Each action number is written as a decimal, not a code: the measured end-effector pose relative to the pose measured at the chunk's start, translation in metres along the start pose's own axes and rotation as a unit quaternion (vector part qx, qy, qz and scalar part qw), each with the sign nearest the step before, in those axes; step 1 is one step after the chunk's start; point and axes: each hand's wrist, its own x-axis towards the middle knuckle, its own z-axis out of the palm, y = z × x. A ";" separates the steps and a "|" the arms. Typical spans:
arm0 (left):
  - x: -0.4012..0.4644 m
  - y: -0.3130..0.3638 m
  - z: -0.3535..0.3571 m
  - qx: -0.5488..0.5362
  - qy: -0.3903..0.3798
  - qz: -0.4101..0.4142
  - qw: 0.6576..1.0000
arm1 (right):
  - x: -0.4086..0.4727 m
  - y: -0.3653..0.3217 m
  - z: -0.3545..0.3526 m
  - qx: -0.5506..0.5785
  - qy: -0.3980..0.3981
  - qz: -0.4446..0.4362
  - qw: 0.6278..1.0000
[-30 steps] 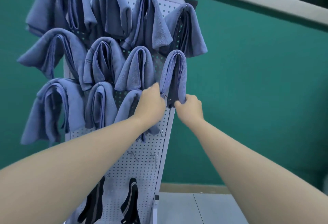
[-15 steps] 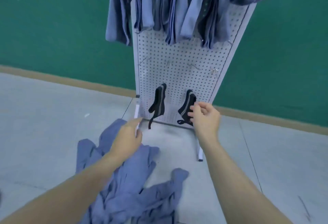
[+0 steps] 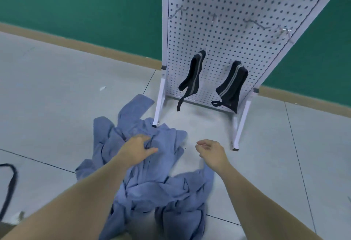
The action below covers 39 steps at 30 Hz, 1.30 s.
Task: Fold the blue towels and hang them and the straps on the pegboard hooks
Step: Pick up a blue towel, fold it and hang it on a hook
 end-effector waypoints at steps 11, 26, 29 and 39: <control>0.047 0.030 0.043 -0.039 0.017 -0.080 0.996 | 0.032 0.010 0.009 -0.044 -0.062 0.030 0.997; 0.004 0.025 0.046 -0.069 -0.025 -0.169 0.983 | -0.010 -0.011 -0.008 -0.037 -0.055 -0.031 0.997; -0.012 0.018 0.063 -0.070 -0.020 -0.189 0.979 | -0.026 0.000 -0.005 -0.056 -0.064 -0.036 0.996; -0.029 0.021 0.067 -0.252 0.074 -0.175 0.949 | -0.035 0.030 -0.003 -0.102 -0.098 -0.014 0.990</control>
